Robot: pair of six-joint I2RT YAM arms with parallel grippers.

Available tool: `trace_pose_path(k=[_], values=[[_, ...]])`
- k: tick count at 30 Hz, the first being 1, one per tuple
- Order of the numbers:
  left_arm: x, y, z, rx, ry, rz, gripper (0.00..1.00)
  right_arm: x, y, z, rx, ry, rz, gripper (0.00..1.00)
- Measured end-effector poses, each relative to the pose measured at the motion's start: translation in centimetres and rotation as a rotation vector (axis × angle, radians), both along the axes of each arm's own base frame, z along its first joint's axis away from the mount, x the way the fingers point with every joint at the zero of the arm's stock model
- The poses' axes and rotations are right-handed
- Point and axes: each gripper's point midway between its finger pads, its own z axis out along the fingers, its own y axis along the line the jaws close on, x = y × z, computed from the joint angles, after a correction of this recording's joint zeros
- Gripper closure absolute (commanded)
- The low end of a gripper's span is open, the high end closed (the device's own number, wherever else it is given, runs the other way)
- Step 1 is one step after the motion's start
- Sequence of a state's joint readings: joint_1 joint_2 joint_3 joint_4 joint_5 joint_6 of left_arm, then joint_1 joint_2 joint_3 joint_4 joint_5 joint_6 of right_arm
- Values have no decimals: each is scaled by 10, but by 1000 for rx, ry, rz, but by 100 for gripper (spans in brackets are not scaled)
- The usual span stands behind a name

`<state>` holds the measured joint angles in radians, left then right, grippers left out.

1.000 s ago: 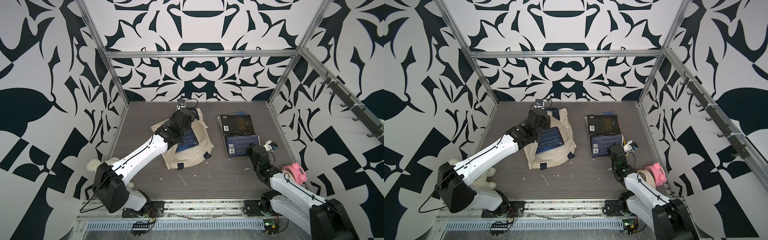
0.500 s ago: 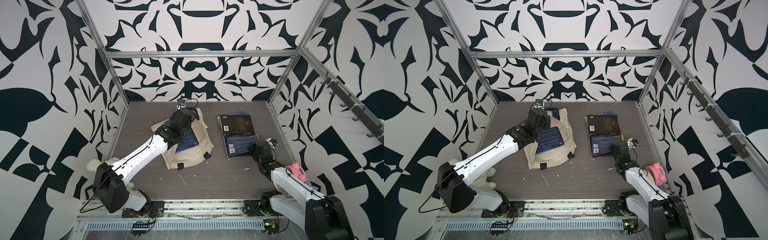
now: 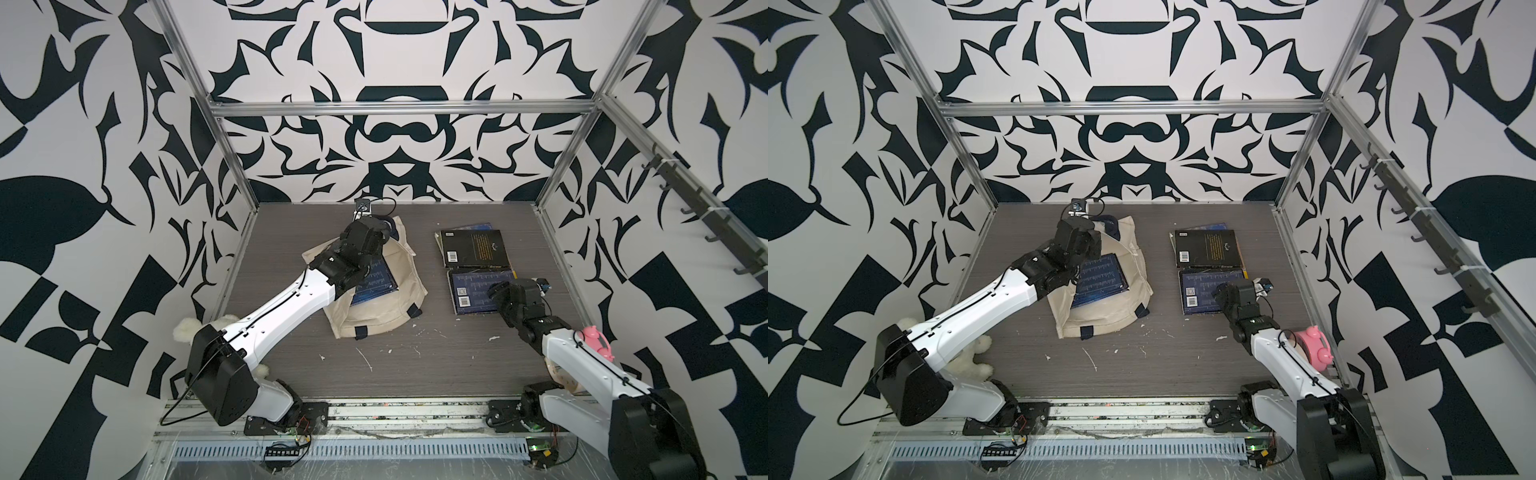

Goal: Take out the books from the canvas bag
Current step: Place the book on the book.

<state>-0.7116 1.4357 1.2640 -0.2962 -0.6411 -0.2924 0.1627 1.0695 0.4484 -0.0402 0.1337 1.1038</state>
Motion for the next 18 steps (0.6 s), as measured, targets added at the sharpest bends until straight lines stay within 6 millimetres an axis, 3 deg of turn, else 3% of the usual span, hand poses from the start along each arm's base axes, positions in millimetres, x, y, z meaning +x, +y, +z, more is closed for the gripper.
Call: trace_pose_path(k=[7, 11, 15, 18], values=[[0, -1, 0, -2, 2, -4, 100, 12, -1, 1, -9, 53, -2, 19], [0, -2, -1, -4, 4, -8, 100, 3, -4, 6, -7, 56, -23, 15], [0, -2, -1, -5, 4, -10, 100, -10, -15, 18, -5, 9, -84, 3], [-1, -2, -1, -5, 6, -12, 100, -18, -19, 20, -8, -1, -109, 1]])
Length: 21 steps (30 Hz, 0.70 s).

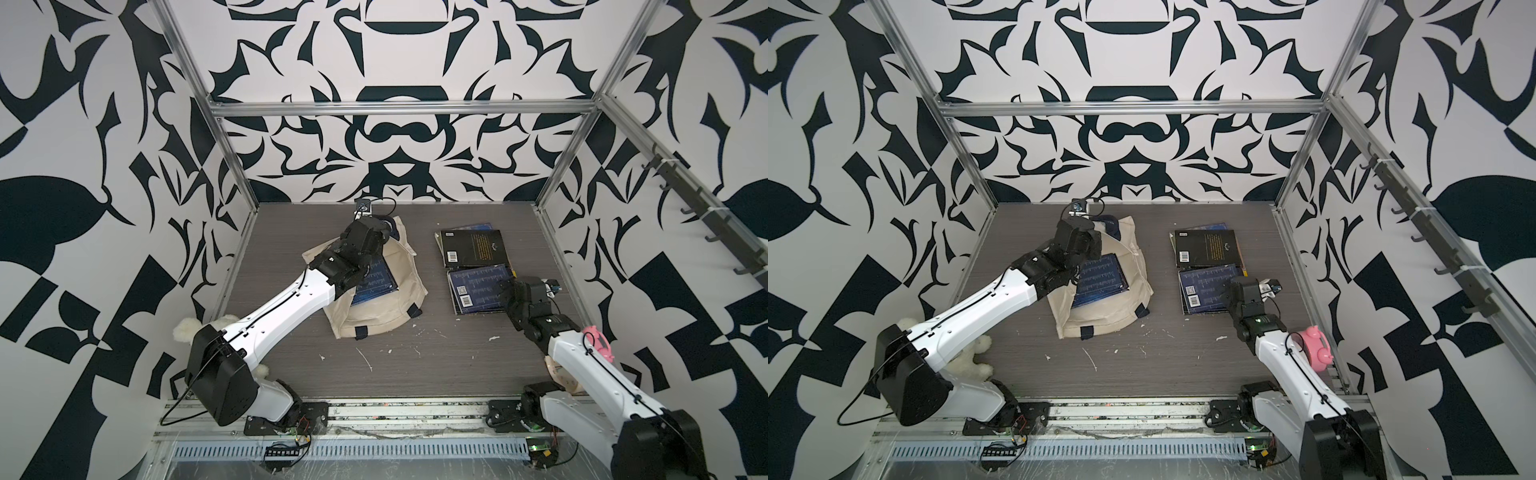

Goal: Take out the books from the canvas bag
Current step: Place the book on the book.

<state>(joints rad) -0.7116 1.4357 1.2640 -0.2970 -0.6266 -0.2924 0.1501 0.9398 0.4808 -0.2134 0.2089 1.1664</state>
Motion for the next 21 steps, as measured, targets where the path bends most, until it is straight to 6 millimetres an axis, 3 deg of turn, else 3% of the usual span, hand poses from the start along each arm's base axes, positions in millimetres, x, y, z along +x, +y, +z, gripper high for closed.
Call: trace_pose_path(k=[5, 10, 15, 21], values=[[-1, -2, 0, -9, 4, -10, 100, -8, -2, 5, 2, -10, -4, 1], [-1, -5, -1, -23, 12, -27, 100, -15, 14, 19, 61, -86, 62, 1], [-3, -7, 1, -36, 15, -44, 100, -26, 59, 39, 75, -171, 216, 1], [-4, -12, 0, -52, 25, -67, 100, -47, 122, 47, 46, -221, 399, 2]])
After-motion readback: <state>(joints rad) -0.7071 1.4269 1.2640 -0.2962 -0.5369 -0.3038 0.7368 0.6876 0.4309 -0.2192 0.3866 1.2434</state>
